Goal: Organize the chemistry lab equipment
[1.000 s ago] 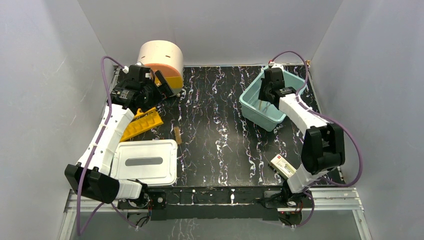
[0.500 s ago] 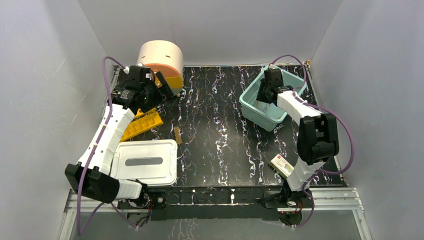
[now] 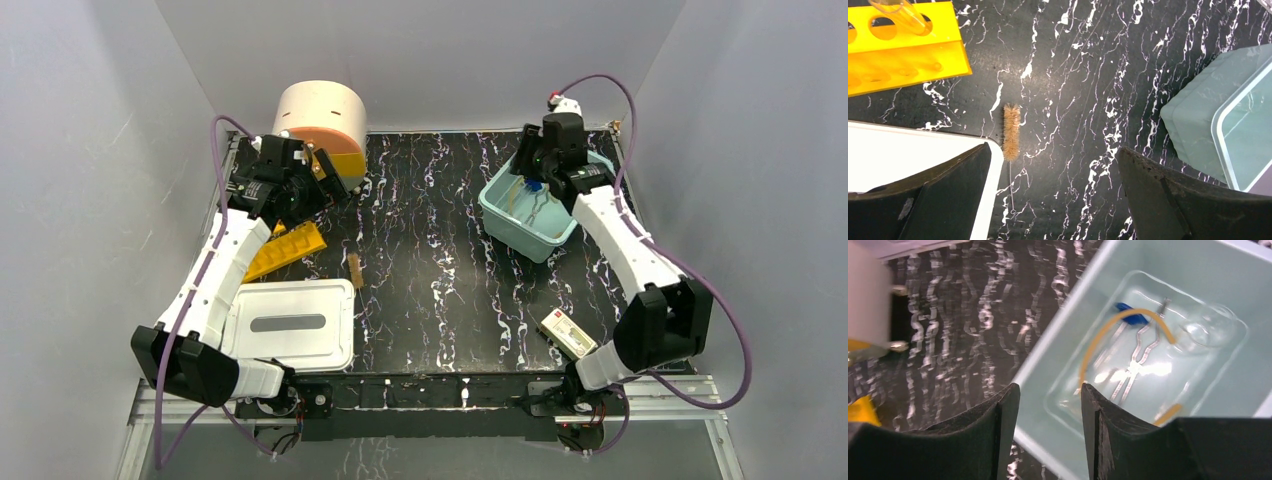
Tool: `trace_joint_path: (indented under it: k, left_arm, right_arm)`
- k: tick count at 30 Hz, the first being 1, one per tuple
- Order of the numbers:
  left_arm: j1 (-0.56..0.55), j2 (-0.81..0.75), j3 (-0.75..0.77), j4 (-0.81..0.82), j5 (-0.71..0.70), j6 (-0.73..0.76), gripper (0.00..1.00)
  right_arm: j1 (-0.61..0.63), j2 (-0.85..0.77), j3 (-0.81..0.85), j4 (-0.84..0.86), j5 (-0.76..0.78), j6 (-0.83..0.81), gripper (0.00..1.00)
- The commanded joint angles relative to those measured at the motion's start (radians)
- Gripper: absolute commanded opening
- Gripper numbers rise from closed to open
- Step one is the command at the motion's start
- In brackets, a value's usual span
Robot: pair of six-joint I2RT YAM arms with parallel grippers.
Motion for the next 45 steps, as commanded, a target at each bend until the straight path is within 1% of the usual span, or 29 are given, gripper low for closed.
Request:
trace_joint_path:
  k: [1, 5, 8, 13, 15, 17, 19, 21, 23, 25, 29, 30, 33, 34, 36, 38, 40, 45]
  left_arm:
    - [0.005, -0.041, 0.027, -0.017, -0.076, 0.004, 0.98]
    - [0.005, -0.059, 0.068, -0.043, -0.160, -0.013, 0.98]
    - [0.005, -0.082, 0.092, -0.051, -0.231, -0.031, 0.98]
    - [0.005, -0.106, 0.086, -0.056, -0.305, -0.083, 0.98]
    - [0.005, -0.103, 0.087, -0.065, -0.317, -0.101, 0.98]
    - [0.005, -0.103, 0.093, -0.076, -0.335, -0.120, 0.98]
    - [0.005, -0.105, 0.101, -0.081, -0.351, -0.126, 0.98]
    - [0.005, -0.108, 0.100, -0.081, -0.353, -0.122, 0.98]
    - [0.005, -0.109, 0.094, -0.078, -0.342, -0.121, 0.98]
    - [0.005, -0.109, 0.087, -0.065, -0.322, -0.115, 0.98]
    - [0.005, -0.109, 0.083, -0.052, -0.301, -0.098, 0.98]
    - [0.005, -0.109, 0.083, -0.052, -0.301, -0.096, 0.98]
    - [0.005, -0.106, 0.080, -0.048, -0.299, -0.090, 0.98]
    - [0.005, -0.104, 0.080, -0.046, -0.297, -0.088, 0.98]
    - [0.005, -0.101, 0.080, -0.040, -0.292, -0.084, 0.98]
    - [0.005, -0.098, 0.079, -0.039, -0.291, -0.082, 0.98]
    - [0.005, -0.098, 0.075, -0.037, -0.291, -0.079, 0.98]
    - [0.006, -0.100, 0.067, -0.037, -0.293, -0.075, 0.98]
  right_arm:
    - [0.162, -0.048, 0.075, -0.025, 0.046, -0.032, 0.57]
    - [0.347, -0.035, 0.073, 0.004, 0.104, -0.042, 0.59]
    - [0.468, 0.008, 0.064, 0.019, 0.119, -0.024, 0.61]
    - [0.575, 0.144, 0.096, 0.011, -0.008, 0.059, 0.63]
    - [0.616, 0.200, 0.097, 0.035, -0.045, 0.053, 0.64]
    - [0.651, 0.254, 0.095, 0.078, -0.120, 0.020, 0.64]
    - [0.671, 0.318, 0.111, 0.093, -0.228, -0.021, 0.64]
    - [0.687, 0.413, 0.175, 0.039, -0.310, -0.043, 0.64]
    - [0.700, 0.495, 0.249, -0.034, -0.363, -0.037, 0.64]
    - [0.716, 0.549, 0.294, -0.067, -0.398, -0.036, 0.64]
    - [0.752, 0.621, 0.379, -0.114, -0.378, -0.049, 0.64]
    - [0.758, 0.641, 0.402, -0.135, -0.370, -0.052, 0.63]
    - [0.764, 0.695, 0.481, -0.214, -0.342, -0.050, 0.40]
    - [0.763, 0.707, 0.498, -0.228, -0.343, -0.051, 0.34]
    - [0.764, 0.729, 0.522, -0.241, -0.361, -0.056, 0.33]
    - [0.765, 0.756, 0.554, -0.264, -0.365, -0.062, 0.36]
    - [0.765, 0.782, 0.587, -0.289, -0.365, -0.065, 0.37]
    - [0.769, 0.817, 0.629, -0.319, -0.354, -0.063, 0.36]
